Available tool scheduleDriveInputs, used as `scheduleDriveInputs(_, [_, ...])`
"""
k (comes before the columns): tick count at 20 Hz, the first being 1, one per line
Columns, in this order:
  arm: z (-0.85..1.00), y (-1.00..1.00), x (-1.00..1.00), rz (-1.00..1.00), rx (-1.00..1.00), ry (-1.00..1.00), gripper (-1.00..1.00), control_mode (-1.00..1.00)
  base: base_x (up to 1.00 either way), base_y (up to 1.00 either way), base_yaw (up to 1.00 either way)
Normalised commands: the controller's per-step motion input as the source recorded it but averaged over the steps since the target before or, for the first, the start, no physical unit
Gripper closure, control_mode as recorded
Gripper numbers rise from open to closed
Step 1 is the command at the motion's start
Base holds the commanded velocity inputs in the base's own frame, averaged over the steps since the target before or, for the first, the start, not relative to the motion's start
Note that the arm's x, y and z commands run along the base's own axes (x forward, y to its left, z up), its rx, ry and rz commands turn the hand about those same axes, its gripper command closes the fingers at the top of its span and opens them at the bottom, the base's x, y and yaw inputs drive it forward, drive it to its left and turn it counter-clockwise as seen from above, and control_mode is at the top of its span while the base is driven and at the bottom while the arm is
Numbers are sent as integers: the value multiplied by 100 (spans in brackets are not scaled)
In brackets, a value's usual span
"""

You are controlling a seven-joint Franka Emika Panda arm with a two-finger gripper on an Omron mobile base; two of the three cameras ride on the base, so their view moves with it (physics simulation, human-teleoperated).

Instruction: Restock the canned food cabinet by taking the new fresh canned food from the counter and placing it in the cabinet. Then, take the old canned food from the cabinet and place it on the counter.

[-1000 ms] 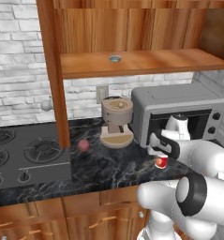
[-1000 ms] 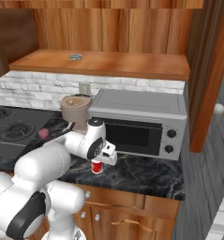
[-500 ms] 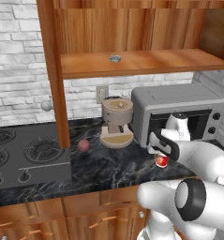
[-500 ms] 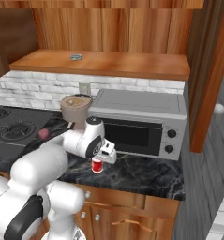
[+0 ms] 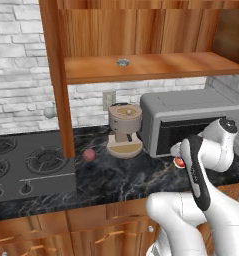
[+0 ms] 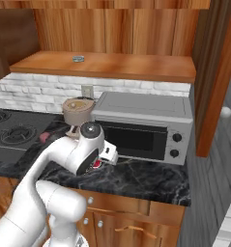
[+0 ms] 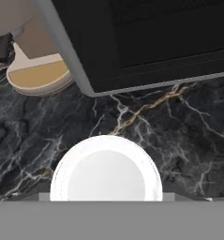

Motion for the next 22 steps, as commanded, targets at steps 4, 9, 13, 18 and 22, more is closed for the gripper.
scheduleDriveInputs(4, [100,0,-35,0,0,-15,100,-100,0,0,0])
scheduleDriveInputs(9, [100,0,-14,0,0,-5,100,-100,0,0,0])
scheduleDriveInputs(13, [100,0,0,0,-5,-1,100,-100,0,0,0])
scheduleDriveInputs(18, [100,-2,0,0,-13,0,100,-100,0,0,0])
scheduleDriveInputs(22, [100,-4,12,0,-12,0,100,-100,0,0,0])
